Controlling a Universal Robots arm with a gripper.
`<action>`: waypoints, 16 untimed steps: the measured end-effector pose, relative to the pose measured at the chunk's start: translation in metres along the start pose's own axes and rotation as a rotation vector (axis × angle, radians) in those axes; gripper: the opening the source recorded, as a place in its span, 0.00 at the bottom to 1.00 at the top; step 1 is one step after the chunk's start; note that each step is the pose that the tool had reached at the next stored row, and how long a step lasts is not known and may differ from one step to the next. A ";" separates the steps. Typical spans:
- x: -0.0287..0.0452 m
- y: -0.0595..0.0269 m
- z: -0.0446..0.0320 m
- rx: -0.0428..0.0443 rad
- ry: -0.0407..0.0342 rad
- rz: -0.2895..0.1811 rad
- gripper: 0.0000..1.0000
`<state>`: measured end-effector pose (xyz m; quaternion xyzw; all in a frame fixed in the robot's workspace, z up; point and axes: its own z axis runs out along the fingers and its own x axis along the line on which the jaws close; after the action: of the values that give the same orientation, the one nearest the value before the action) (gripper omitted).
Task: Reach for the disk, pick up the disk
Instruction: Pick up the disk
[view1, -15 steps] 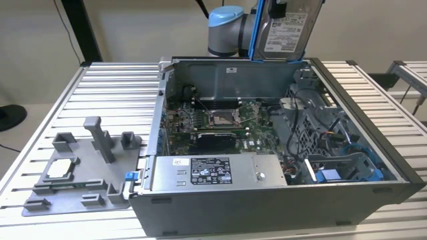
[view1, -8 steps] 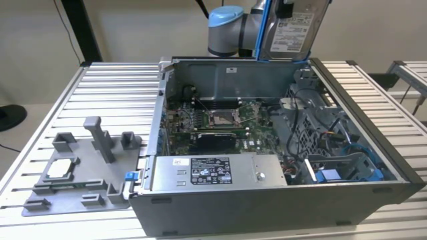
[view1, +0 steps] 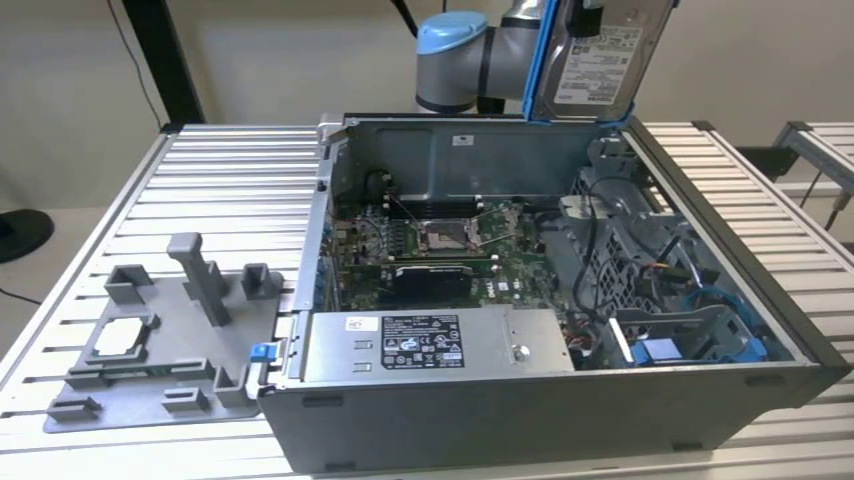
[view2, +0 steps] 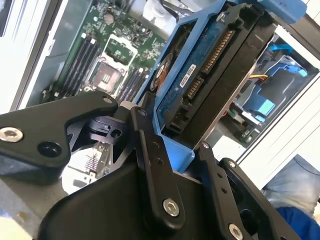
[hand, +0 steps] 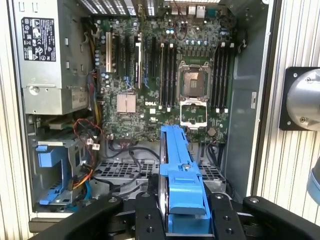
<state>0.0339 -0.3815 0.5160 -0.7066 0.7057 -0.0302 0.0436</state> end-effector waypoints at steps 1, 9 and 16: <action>0.0000 -0.0019 0.0003 0.0000 -0.0001 0.000 0.00; 0.0000 -0.0171 0.0018 0.0000 0.0000 0.000 0.00; 0.0000 -0.0262 0.0027 0.0000 0.0000 0.000 0.00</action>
<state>0.0603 -0.3815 0.5160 -0.7066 0.7056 -0.0302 0.0436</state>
